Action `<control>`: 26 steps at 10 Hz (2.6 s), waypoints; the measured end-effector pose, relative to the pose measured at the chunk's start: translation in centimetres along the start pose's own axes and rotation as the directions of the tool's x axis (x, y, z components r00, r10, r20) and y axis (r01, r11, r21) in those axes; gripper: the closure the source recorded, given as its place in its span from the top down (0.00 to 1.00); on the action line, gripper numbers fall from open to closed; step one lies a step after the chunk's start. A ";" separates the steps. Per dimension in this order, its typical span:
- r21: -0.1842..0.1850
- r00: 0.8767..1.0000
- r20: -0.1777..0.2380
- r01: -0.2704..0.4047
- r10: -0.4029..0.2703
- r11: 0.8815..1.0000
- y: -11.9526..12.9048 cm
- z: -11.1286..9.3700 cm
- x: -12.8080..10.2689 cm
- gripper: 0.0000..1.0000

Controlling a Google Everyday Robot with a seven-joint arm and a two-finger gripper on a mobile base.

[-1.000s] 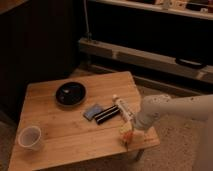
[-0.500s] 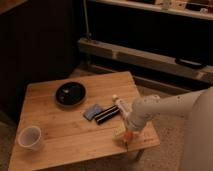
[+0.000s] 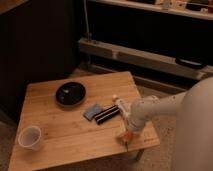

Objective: Place the pepper in the ceramic bowl

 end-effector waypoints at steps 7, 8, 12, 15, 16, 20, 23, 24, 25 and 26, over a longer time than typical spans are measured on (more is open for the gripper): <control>0.059 0.999 -0.045 0.004 -0.001 0.998 0.1 0.6 0.2 0.00; 0.068 0.999 -0.041 0.005 -0.002 0.998 0.0 0.3 0.1 0.00; 0.074 0.999 0.034 -0.034 0.032 0.997 -1.7 -3.3 -0.7 0.00; 0.072 0.992 0.120 -0.049 0.040 0.996 -3.7 -8.2 -3.1 0.00; 0.067 0.991 0.134 -0.027 0.017 0.997 -3.4 -8.8 -4.7 0.00; 0.054 0.985 0.149 0.084 -0.091 0.995 1.8 -8.7 -10.7 0.00; 0.019 0.964 0.163 0.208 -0.208 0.978 8.1 -8.2 -16.0 0.00; 0.006 0.958 0.168 0.236 -0.233 0.972 9.5 -8.1 -17.1 0.00; -0.010 0.949 0.172 0.270 -0.265 0.963 11.3 -7.8 -18.5 0.00; -0.038 0.935 0.177 0.317 -0.306 0.948 13.8 -7.4 -20.3 0.00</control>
